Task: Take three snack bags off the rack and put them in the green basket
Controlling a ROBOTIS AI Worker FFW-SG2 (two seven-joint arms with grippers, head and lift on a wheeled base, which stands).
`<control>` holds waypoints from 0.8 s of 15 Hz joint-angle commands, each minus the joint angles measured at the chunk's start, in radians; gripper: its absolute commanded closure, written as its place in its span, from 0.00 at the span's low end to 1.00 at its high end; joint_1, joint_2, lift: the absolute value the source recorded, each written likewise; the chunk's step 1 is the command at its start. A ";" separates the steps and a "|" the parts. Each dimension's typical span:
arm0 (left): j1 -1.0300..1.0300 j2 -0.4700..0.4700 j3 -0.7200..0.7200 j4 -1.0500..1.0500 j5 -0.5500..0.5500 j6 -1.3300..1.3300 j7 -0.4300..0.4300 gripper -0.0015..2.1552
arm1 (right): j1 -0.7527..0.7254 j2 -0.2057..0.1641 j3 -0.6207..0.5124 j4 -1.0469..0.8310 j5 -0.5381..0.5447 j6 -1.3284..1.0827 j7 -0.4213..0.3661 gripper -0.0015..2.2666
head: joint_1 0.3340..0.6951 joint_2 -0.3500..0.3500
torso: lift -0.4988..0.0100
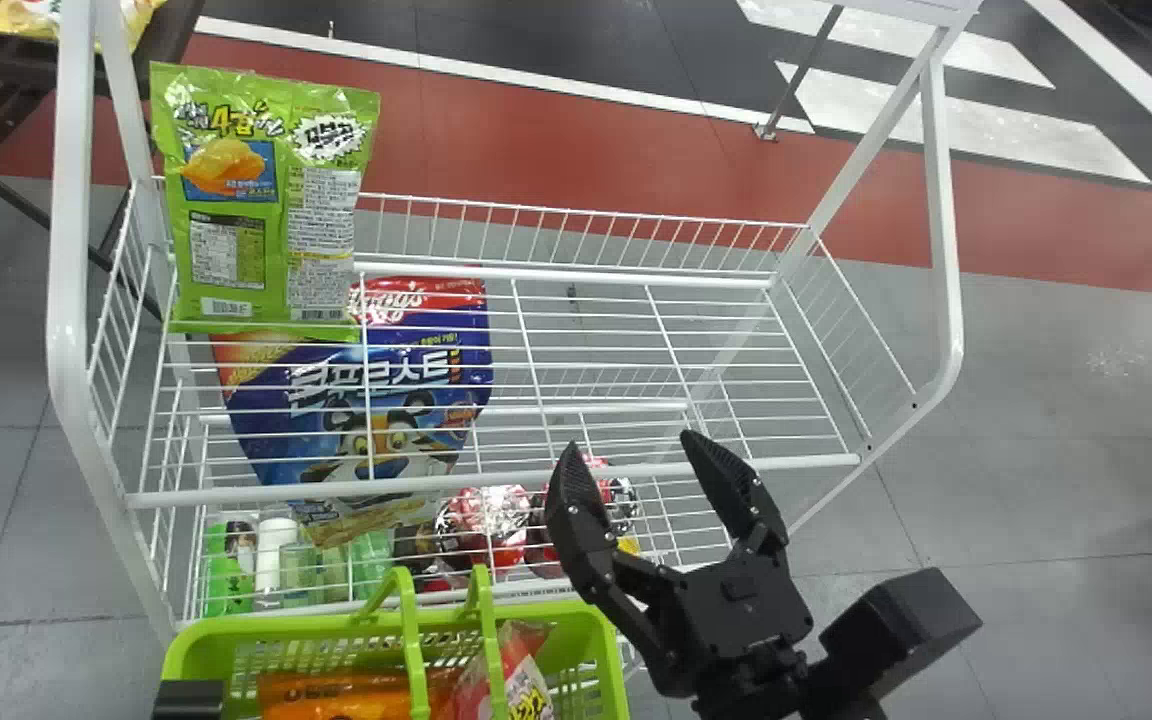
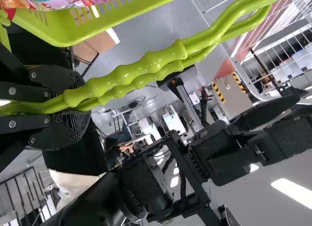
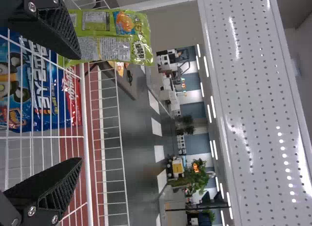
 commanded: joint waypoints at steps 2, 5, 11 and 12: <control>0.003 0.000 0.002 -0.001 -0.001 -0.010 -0.001 0.72 | 0.000 -0.001 0.000 -0.009 0.000 0.025 0.000 0.03 | 1.00 0.00 | 0.95; 0.003 0.002 0.005 -0.001 0.000 -0.010 -0.001 0.72 | 0.000 -0.001 -0.001 -0.009 0.000 0.025 0.000 0.03 | 1.00 0.00 | 0.95; 0.008 0.005 0.008 -0.013 0.000 -0.007 -0.001 0.72 | 0.000 -0.003 -0.001 -0.009 0.000 0.025 0.000 0.03 | 1.00 0.00 | 0.95; 0.008 0.005 0.008 -0.013 0.000 -0.007 -0.001 0.72 | -0.001 -0.003 -0.001 -0.009 0.000 0.025 0.000 0.03 | 1.00 0.00 | 0.95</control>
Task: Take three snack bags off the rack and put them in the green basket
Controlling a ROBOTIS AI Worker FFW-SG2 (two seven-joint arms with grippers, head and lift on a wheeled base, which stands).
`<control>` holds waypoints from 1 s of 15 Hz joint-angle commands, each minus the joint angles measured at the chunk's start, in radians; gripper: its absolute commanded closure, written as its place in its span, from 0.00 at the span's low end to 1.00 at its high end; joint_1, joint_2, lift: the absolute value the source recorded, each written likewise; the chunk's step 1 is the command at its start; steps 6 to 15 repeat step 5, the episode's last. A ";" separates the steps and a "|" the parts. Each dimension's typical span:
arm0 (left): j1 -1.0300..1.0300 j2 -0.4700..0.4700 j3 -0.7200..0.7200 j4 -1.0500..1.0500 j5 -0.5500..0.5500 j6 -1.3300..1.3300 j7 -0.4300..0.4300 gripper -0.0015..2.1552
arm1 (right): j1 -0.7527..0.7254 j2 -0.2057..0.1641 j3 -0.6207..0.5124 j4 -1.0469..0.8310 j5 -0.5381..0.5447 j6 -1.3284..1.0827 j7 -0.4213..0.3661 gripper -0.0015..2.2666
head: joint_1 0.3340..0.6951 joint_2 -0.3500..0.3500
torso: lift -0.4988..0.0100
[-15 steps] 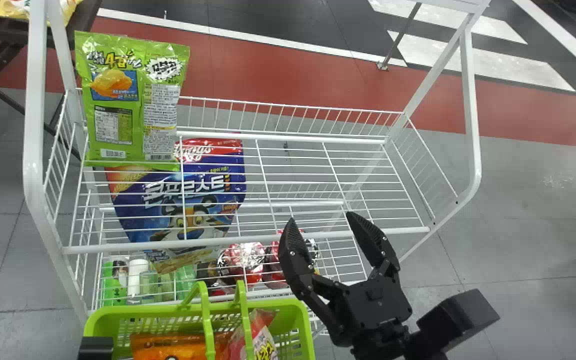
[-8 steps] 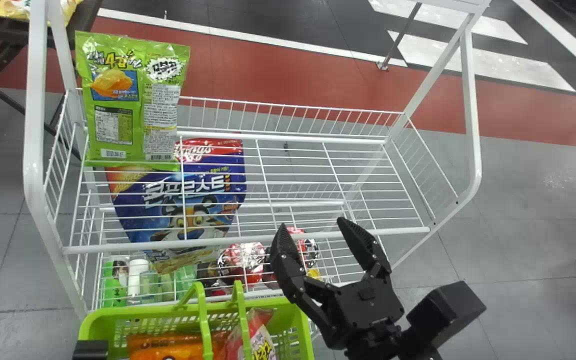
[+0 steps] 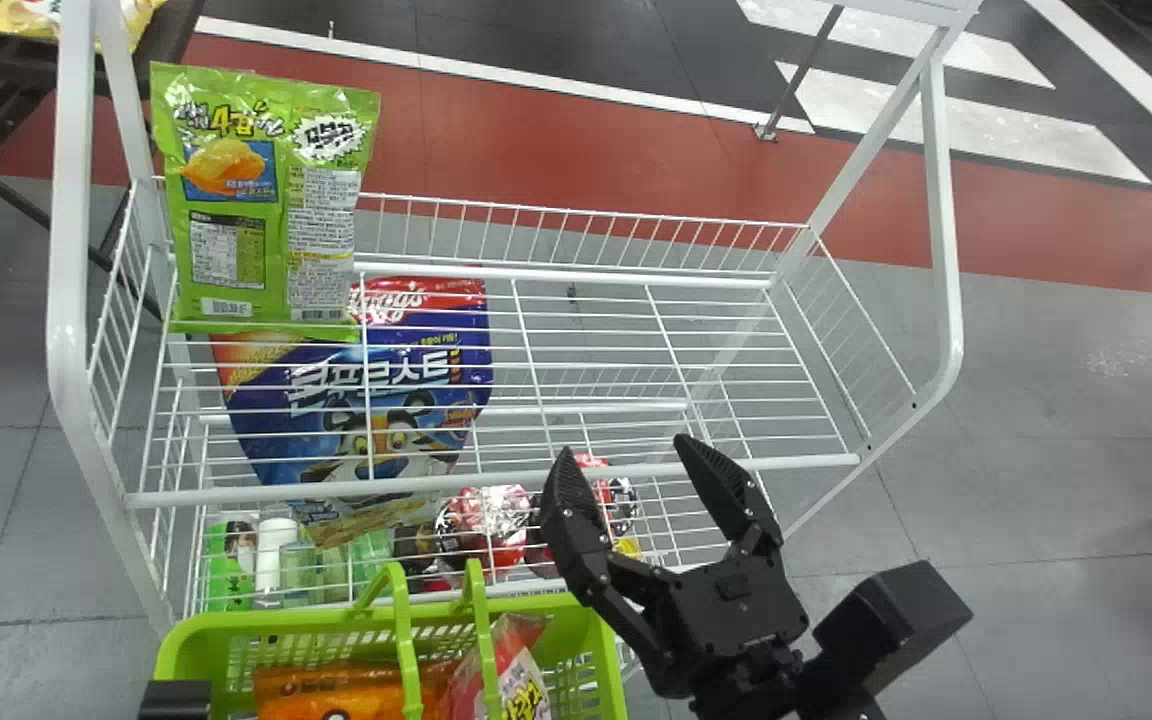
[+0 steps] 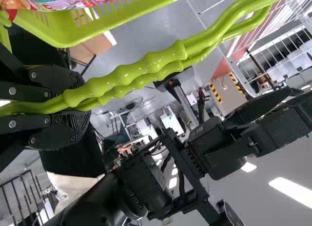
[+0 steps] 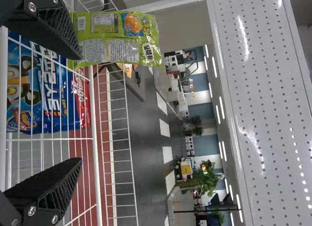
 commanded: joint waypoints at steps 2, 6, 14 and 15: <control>0.000 0.002 0.001 -0.001 0.000 0.002 0.000 0.72 | 0.001 0.000 0.000 0.000 0.000 -0.003 0.000 0.03 | 1.00 0.00 | 0.95; 0.000 0.002 0.002 -0.001 0.002 0.002 -0.002 0.72 | 0.001 0.000 0.000 0.000 0.003 -0.003 -0.001 0.03 | 1.00 0.00 | 0.95; 0.000 0.002 0.002 -0.001 0.002 0.002 -0.002 0.72 | 0.001 0.000 0.000 0.000 0.003 -0.003 -0.001 0.03 | 1.00 0.00 | 0.95; 0.000 0.002 0.002 -0.001 0.002 0.002 -0.002 0.72 | 0.001 0.000 0.000 0.000 0.003 -0.003 -0.001 0.03 | 1.00 0.00 | 0.95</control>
